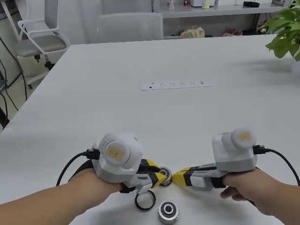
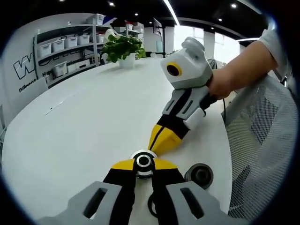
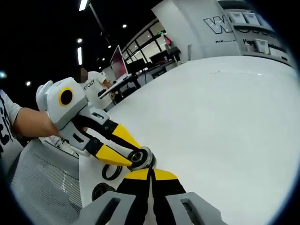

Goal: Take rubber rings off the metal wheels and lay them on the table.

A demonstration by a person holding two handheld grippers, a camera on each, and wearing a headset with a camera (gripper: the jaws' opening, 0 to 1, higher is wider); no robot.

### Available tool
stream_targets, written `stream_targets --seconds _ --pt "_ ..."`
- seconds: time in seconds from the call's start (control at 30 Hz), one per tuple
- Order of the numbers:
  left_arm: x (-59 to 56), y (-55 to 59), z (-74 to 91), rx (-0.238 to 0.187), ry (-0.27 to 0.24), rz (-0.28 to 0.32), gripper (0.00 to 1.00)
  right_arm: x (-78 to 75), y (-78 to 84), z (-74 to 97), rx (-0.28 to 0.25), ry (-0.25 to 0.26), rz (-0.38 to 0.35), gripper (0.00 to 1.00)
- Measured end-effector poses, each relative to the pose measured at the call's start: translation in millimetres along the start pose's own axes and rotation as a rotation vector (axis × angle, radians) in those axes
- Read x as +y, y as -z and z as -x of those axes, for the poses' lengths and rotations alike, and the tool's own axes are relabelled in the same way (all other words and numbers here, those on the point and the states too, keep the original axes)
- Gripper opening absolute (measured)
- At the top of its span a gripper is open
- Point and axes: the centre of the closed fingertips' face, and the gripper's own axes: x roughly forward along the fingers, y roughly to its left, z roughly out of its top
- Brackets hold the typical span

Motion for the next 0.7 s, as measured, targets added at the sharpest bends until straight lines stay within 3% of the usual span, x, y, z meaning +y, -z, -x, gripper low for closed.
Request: stream_targets --seconds 0.43,0.57,0.6,0.7 --pt "-0.7 0.4 0.2 -0.001 -0.007 0.005 0.07 -1.4 -11.7 3.7 -0.072 -0.004 -0.094 0.0" --pt "-1.0 0.5 0.3 0.0 -0.01 0.007 0.07 0.3 -13.1 4.6 -0.079 -0.008 -0.101 0.0" --pt "-0.9 0.3 0.2 0.0 -0.011 0.007 0.07 4.9 -15.3 4.3 -0.089 -0.028 -0.112 0.0" --pt "-0.8 0.4 0.2 0.002 -0.012 0.007 0.07 4.0 -15.2 3.8 -0.081 -0.01 -0.095 0.0"
